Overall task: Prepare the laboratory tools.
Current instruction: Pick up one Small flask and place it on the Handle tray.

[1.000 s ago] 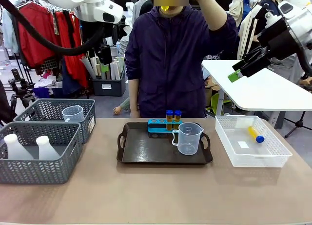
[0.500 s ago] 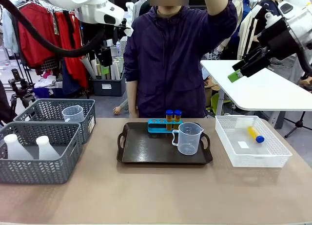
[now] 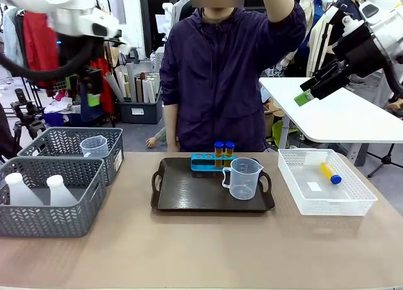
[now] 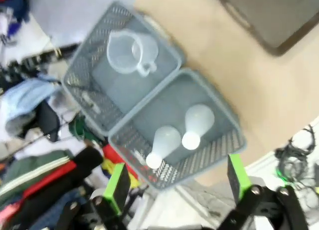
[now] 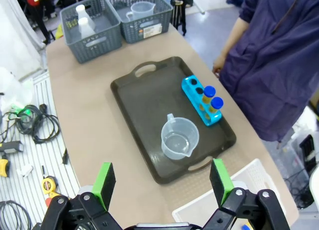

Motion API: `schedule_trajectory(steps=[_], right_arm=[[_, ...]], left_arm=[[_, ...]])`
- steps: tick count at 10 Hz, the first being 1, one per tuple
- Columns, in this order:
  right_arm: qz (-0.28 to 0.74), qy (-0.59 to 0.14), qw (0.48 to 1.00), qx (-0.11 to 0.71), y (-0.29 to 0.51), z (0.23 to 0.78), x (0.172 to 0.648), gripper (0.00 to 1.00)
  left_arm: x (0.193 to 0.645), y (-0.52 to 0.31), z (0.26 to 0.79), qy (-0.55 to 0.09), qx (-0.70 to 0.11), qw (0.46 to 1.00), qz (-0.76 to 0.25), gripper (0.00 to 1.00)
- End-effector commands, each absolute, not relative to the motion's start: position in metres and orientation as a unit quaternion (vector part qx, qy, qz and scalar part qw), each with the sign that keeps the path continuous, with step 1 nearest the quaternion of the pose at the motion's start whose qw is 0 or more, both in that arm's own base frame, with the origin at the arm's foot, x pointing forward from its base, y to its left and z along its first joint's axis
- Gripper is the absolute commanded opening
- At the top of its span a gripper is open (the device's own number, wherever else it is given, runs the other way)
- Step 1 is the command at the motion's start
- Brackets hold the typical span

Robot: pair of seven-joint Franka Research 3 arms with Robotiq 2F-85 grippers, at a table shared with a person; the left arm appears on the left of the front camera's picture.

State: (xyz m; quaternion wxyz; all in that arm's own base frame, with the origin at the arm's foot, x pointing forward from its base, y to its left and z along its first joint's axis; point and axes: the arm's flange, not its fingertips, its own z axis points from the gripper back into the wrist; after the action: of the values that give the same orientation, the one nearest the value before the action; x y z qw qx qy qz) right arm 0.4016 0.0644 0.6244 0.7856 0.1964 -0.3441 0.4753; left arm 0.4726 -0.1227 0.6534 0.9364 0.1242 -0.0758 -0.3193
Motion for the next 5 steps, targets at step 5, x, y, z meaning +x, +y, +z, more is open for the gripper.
schedule_trajectory(steps=[5], right_arm=[[0.476, -0.347, 0.783, 0.199, 0.065, 0.625, 0.402, 1.00]], left_arm=[[0.427, -0.005, 0.586, -0.037, 0.074, 0.993, -0.085, 1.00]])
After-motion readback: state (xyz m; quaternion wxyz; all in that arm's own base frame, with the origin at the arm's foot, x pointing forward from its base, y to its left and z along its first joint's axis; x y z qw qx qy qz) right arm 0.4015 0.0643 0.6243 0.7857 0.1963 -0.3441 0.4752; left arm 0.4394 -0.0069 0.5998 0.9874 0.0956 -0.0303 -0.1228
